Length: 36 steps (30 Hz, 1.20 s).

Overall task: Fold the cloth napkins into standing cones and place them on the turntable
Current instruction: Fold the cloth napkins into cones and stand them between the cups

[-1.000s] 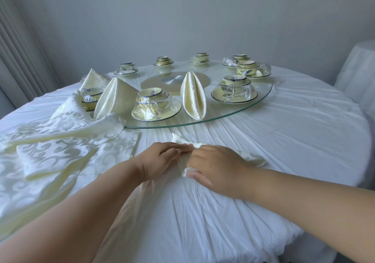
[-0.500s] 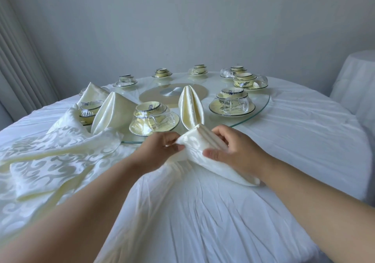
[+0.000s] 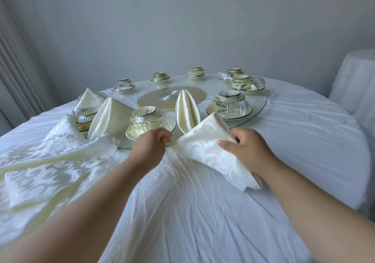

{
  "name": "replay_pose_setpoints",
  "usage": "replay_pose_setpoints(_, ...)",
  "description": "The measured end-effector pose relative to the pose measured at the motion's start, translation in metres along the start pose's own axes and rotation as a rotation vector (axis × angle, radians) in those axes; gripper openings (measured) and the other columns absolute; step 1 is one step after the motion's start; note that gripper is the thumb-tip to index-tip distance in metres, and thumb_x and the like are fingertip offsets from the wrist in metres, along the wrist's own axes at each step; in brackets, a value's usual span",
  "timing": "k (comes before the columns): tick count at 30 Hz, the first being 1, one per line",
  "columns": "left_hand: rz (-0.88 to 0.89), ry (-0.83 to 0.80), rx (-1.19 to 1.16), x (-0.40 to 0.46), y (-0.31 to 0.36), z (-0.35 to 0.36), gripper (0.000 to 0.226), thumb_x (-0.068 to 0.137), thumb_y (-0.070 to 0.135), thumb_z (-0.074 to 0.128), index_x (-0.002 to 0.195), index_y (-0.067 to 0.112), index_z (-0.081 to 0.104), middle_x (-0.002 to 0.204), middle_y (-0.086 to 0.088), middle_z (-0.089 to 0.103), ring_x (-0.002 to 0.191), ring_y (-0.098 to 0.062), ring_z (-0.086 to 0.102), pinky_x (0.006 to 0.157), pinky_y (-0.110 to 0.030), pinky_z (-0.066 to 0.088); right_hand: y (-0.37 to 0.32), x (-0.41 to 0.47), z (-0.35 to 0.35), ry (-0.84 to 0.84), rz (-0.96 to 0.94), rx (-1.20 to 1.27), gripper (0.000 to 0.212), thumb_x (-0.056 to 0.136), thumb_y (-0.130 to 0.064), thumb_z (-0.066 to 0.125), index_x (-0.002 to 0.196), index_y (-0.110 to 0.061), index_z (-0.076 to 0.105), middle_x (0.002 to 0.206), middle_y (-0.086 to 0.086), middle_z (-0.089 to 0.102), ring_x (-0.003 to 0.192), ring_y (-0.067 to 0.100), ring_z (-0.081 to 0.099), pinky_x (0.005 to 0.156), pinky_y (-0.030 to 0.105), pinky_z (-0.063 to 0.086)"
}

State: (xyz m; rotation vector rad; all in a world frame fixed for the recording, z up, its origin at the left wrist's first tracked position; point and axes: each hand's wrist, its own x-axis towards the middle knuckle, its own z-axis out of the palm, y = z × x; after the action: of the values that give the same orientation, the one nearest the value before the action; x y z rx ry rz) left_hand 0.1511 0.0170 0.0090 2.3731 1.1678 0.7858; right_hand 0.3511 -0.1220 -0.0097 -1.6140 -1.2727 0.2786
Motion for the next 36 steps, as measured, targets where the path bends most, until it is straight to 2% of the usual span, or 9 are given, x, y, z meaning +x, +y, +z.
replay_pose_setpoints(3,-0.015,-0.068,0.152,-0.007,0.009,0.018,0.050,0.080,-0.006,0.036,0.119,0.014,0.059,0.117,-0.007,0.063,0.103,-0.025,0.055,0.077,-0.029,0.045,0.009,0.005,-0.011,0.050,0.063,0.050,0.041,0.069,-0.041,0.066,0.081,-0.002,0.066,0.072,0.015,0.065,0.066,0.016,0.054,0.062,0.036,0.047)
replay_pose_setpoints(4,0.012,-0.103,0.235,-0.008,0.012,0.024,0.052,0.078,-0.005,0.037,0.124,0.011,0.056,0.124,-0.011,0.059,0.110,-0.027,0.052,0.084,-0.031,0.045,0.011,0.007,-0.013,0.053,0.071,0.054,0.039,0.070,-0.039,0.067,0.080,-0.002,0.066,0.071,0.016,0.065,0.066,0.016,0.054,0.063,0.037,0.047)
replay_pose_setpoints(6,0.072,-0.129,0.398,-0.008,0.014,0.034,0.056,0.080,0.000,0.040,0.134,0.010,0.048,0.137,-0.006,0.051,0.128,-0.024,0.040,0.100,-0.031,0.039,0.015,0.007,-0.015,0.048,0.063,0.035,0.039,0.071,-0.038,0.069,0.078,0.000,0.065,0.065,0.009,0.059,0.064,0.015,0.050,0.062,0.033,0.042)
replay_pose_setpoints(12,0.103,-0.126,0.667,-0.009,0.010,0.045,0.059,0.090,0.014,0.040,0.148,0.013,0.029,0.149,0.002,0.037,0.137,-0.019,0.029,0.108,-0.030,0.030,0.018,0.007,-0.014,0.052,0.057,0.122,0.038,0.072,-0.033,0.072,0.078,0.003,0.064,0.066,0.004,0.055,0.064,0.015,0.049,0.062,0.030,0.038)
replay_pose_setpoints(16,0.075,-0.121,0.682,-0.009,0.006,0.040,0.059,0.088,0.011,0.038,0.147,0.014,0.032,0.148,0.003,0.039,0.136,-0.019,0.031,0.108,-0.031,0.031,0.019,0.006,-0.017,0.067,0.076,0.219,0.026,0.080,-0.018,0.074,0.076,0.004,0.062,0.067,0.005,0.055,0.065,0.016,0.050,0.064,0.031,0.038)
replay_pose_setpoints(21,0.025,-0.086,0.667,-0.011,-0.006,0.026,0.055,0.084,0.007,0.039,0.138,0.018,0.045,0.141,0.005,0.048,0.131,-0.018,0.037,0.102,-0.033,0.036,0.011,0.003,-0.017,0.105,0.093,0.348,0.019,0.078,-0.019,0.075,0.074,-0.003,0.066,0.070,0.008,0.063,0.068,0.020,0.058,0.066,0.035,0.046)
replay_pose_setpoints(26,-0.035,-0.055,0.660,-0.015,-0.021,0.011,0.058,0.083,0.007,0.041,0.138,0.020,0.045,0.144,0.008,0.044,0.133,-0.015,0.037,0.101,-0.032,0.036,0.003,-0.001,-0.020,0.167,0.093,0.421,0.003,0.083,-0.013,0.071,0.082,-0.012,0.073,0.085,0.013,0.073,0.080,0.029,0.069,0.076,0.046,0.055)
replay_pose_setpoints(32,-0.173,-0.073,0.609,-0.020,-0.045,-0.013,0.069,0.084,0.007,0.040,0.150,0.025,0.029,0.157,0.010,0.024,0.142,-0.014,0.028,0.109,-0.031,0.033,0.000,-0.002,-0.019,0.244,0.066,0.436,0.024,0.070,-0.031,0.072,0.082,-0.010,0.069,0.087,0.020,0.070,0.075,0.026,0.065,0.075,0.053,0.054)
replay_pose_setpoints(36,-0.283,-0.122,0.653,-0.014,-0.056,-0.028,0.071,0.085,0.007,0.038,0.151,0.028,0.023,0.158,0.013,0.019,0.141,-0.015,0.028,0.109,-0.034,0.034,0.001,-0.003,-0.017,0.287,0.048,0.459,0.029,0.071,-0.033,0.071,0.084,-0.007,0.067,0.085,0.018,0.070,0.075,0.024,0.064,0.072,0.050,0.054)
